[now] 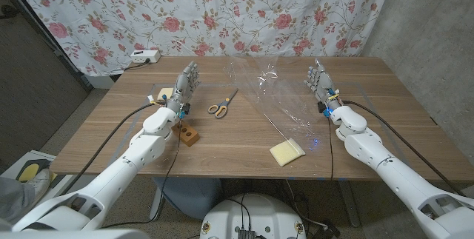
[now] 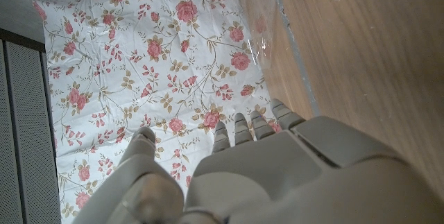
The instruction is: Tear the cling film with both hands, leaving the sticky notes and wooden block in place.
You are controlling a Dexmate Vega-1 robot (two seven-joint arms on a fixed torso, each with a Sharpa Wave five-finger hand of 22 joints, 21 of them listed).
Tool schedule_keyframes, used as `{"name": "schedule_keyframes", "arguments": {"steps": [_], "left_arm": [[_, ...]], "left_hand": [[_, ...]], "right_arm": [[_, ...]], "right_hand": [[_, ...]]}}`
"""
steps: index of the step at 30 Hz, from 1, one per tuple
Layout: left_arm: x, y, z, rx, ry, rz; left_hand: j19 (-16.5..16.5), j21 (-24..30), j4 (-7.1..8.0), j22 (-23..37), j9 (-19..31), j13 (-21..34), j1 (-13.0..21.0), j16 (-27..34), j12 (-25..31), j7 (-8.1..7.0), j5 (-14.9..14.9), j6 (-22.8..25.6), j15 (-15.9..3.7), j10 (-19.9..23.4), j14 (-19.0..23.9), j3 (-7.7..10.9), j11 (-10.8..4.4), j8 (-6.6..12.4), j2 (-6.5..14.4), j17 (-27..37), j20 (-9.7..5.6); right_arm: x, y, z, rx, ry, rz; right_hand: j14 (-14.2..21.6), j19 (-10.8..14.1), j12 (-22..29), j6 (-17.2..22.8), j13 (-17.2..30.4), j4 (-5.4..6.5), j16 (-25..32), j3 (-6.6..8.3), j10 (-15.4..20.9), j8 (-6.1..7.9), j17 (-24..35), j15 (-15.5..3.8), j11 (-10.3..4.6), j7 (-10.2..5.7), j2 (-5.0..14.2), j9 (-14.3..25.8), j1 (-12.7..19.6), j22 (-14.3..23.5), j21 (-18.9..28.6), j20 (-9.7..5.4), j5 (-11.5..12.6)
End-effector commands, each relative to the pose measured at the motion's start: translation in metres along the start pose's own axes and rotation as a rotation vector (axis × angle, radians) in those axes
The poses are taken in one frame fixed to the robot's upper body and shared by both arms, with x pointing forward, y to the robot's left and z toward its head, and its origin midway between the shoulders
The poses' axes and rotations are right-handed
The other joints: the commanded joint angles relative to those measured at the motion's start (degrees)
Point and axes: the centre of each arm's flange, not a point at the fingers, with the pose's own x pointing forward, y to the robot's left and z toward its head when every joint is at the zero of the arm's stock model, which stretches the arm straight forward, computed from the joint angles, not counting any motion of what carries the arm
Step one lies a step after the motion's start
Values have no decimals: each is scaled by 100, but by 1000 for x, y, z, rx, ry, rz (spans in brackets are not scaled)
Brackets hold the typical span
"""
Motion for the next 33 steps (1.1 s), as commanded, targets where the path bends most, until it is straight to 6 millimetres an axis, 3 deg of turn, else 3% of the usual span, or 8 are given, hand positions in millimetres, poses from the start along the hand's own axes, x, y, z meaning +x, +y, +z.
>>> {"name": "schedule_keyframes", "arguments": {"steps": [1, 11, 19, 26, 33], "left_arm": [[-1, 1, -5, 3, 9, -10], [-4, 0, 6, 28, -40, -2], [-8, -6, 13, 184, -49, -11], [-15, -14, 20, 262, -74, 27], [-21, -20, 26, 220, -101, 60]], "left_hand": [[-9, 33, 7, 15, 19, 15, 64, 32, 39, -39, 40, -12, 19, -12, -47, 43, -40, 32, 5, 27, 66], [-69, 16, -17, 15, 18, 12, 86, 9, 45, -38, 34, 12, 33, 4, -122, 53, -20, 37, 23, 27, 84], [-216, -17, -59, 15, 19, 6, 126, -33, 16, -12, 26, -46, 153, -75, -342, 69, 75, 13, 49, 26, 57], [-253, -18, -75, 14, 18, 4, 143, -33, 27, -14, 23, -77, 147, -53, -399, 73, 50, 4, 56, 25, 45], [-254, -4, -98, 13, 19, 3, 164, -5, 67, -6, 20, -63, 140, 46, -382, 77, 7, 14, 60, 24, 48]], "right_arm": [[-6, 8, 3, -64, 24, -1], [-10, 11, 9, -70, 27, -4], [-10, 8, 17, -82, 17, -4], [-12, 3, 24, -89, -3, 18], [-16, -4, 22, -62, -8, 20]], "right_hand": [[-47, -8, 24, -17, 9, -2, 24, 36, 0, 34, 2, -7, 66, 41, 15, 14, 53, 29, 13, 36, 38], [-60, -11, 16, -33, 6, -8, 25, 43, -2, 30, -26, 2, 45, 38, 41, 14, 63, 29, -7, 36, 36], [-77, -25, 5, -50, 3, -17, 25, 54, -7, 26, -56, -6, 51, 23, 74, 14, 77, 30, -33, 51, 34], [-92, -36, -10, -71, 1, -23, 23, 60, -32, 20, -78, -12, 50, 20, 93, 13, 87, 31, -50, 59, 32], [-118, -52, -24, -86, -2, -36, 23, 69, -48, 20, -116, -14, 50, 25, 124, 13, 105, 32, -78, 61, 27]]}}
